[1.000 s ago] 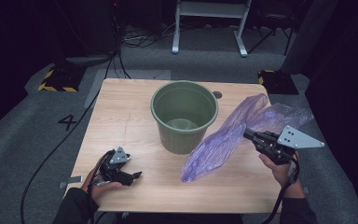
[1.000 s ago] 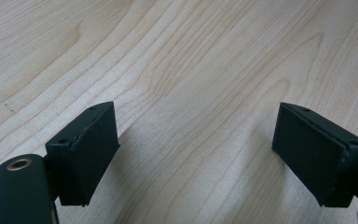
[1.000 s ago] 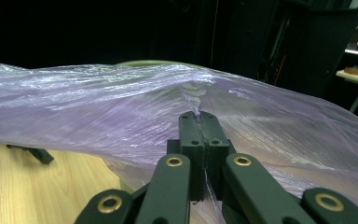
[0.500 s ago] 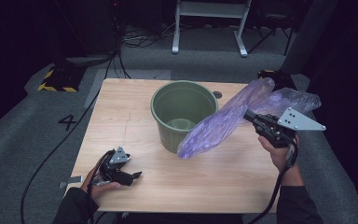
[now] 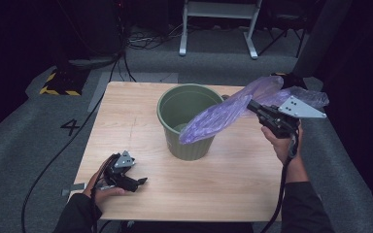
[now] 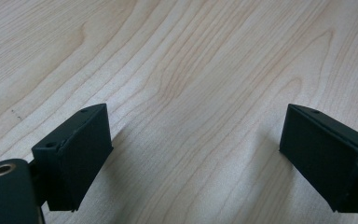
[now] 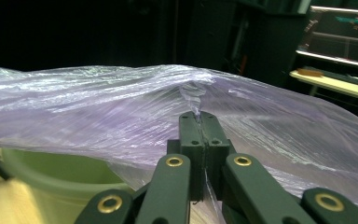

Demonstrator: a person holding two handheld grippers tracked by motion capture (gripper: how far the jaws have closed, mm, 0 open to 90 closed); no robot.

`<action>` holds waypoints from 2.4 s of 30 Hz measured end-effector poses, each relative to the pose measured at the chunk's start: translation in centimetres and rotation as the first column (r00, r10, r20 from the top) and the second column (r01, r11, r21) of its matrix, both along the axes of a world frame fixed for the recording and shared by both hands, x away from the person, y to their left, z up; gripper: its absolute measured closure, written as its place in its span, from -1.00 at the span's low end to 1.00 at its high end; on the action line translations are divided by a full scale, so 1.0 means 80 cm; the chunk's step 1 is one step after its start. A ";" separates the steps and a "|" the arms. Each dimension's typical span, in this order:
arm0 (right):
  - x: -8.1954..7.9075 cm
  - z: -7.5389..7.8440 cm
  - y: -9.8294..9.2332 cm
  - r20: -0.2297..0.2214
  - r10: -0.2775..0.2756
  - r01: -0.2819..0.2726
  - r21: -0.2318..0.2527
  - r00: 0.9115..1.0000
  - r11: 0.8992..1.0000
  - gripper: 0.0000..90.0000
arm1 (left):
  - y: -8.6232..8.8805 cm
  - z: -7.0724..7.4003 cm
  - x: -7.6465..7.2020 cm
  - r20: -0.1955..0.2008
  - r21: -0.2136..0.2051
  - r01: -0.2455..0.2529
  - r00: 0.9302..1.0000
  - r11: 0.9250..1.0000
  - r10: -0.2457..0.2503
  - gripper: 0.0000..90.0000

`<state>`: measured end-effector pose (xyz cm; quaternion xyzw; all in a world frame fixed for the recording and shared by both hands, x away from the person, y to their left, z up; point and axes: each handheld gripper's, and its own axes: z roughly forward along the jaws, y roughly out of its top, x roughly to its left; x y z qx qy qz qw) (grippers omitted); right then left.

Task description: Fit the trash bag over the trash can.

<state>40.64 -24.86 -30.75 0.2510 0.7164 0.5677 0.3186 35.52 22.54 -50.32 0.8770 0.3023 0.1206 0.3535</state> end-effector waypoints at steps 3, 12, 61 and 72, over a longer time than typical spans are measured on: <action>0.009 -0.002 0.007 -0.006 -0.023 0.022 -0.018 1.000 1.000 1.00 | 0.000 0.003 0.000 0.003 -0.003 -0.016 1.000 1.000 0.016 -0.61; 0.024 -0.007 0.027 -0.003 -0.067 0.067 -0.072 0.998 0.995 1.00 | 0.006 0.032 -0.004 0.093 -0.070 -0.022 0.995 0.997 0.028 -0.65; 0.048 -0.015 0.039 0.053 -0.257 0.263 -0.198 0.965 0.944 1.00 | -0.112 0.231 0.078 0.374 -0.177 0.144 0.925 0.974 -0.069 -0.59; 0.027 -0.012 0.070 0.114 -0.145 0.170 -0.250 0.983 0.953 1.00 | -0.158 0.232 0.082 0.377 -0.083 0.181 0.916 0.980 -0.137 -0.46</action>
